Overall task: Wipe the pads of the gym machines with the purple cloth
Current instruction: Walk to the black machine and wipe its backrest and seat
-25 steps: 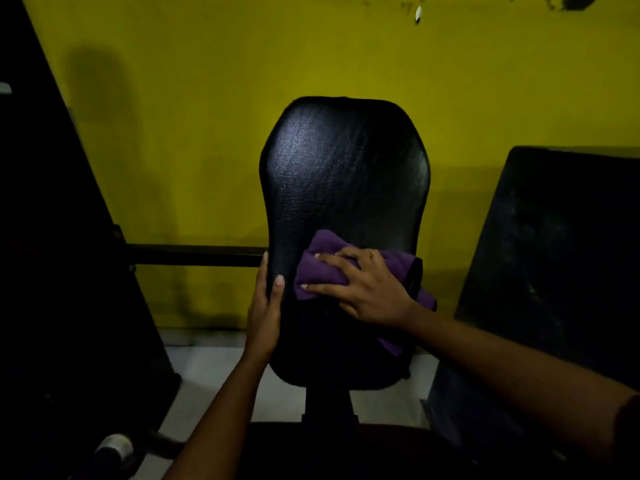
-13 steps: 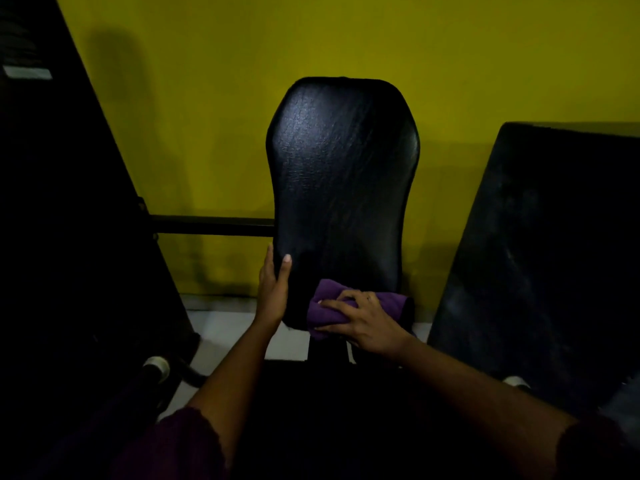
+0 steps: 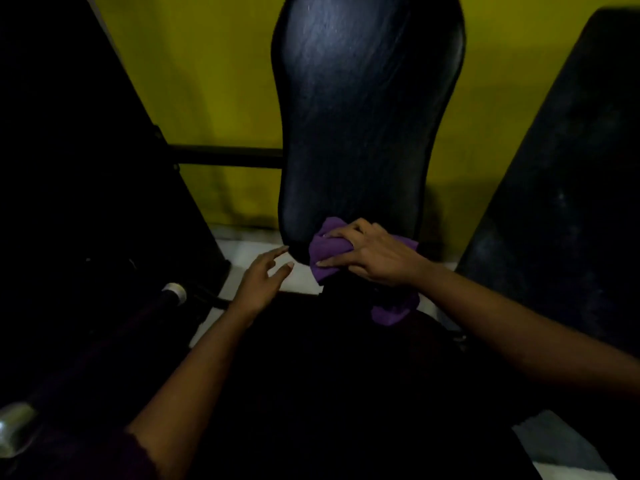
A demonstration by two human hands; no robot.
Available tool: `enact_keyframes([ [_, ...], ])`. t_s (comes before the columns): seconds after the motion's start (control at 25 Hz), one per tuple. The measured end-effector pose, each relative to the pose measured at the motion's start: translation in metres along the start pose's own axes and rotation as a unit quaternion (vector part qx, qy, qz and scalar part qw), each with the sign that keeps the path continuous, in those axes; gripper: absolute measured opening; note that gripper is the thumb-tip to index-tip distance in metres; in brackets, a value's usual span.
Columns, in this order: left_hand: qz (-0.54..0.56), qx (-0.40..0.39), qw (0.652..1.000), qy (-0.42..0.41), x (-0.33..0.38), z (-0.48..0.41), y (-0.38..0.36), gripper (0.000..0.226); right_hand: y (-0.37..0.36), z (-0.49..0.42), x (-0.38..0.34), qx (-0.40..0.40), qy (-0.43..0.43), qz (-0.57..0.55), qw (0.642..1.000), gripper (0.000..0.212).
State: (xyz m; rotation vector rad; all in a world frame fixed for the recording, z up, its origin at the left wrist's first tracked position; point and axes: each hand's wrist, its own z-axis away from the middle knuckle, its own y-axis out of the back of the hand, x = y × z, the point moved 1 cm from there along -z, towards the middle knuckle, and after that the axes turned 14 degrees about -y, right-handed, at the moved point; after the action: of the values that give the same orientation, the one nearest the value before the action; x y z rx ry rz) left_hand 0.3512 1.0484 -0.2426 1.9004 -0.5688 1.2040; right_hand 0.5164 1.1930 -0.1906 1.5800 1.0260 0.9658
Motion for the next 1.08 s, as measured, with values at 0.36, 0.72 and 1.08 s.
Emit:
enact_keyframes([
  [0.36,-0.221,-0.147,0.964,0.022,0.030,0.084,0.013,0.043,0.011,0.050,-0.030,-0.116,-0.046,-0.104,0.987,0.038],
  [0.72,-0.243,-0.195,0.949,0.041,0.127,0.201,-0.003,0.048,0.055,0.171,-0.052,-0.090,-0.073,-0.200,0.973,0.042],
  [1.08,-0.230,-0.092,0.944,0.220,0.275,0.387,-0.055,0.035,0.175,0.304,-0.049,-0.253,0.038,-0.230,0.939,0.039],
])
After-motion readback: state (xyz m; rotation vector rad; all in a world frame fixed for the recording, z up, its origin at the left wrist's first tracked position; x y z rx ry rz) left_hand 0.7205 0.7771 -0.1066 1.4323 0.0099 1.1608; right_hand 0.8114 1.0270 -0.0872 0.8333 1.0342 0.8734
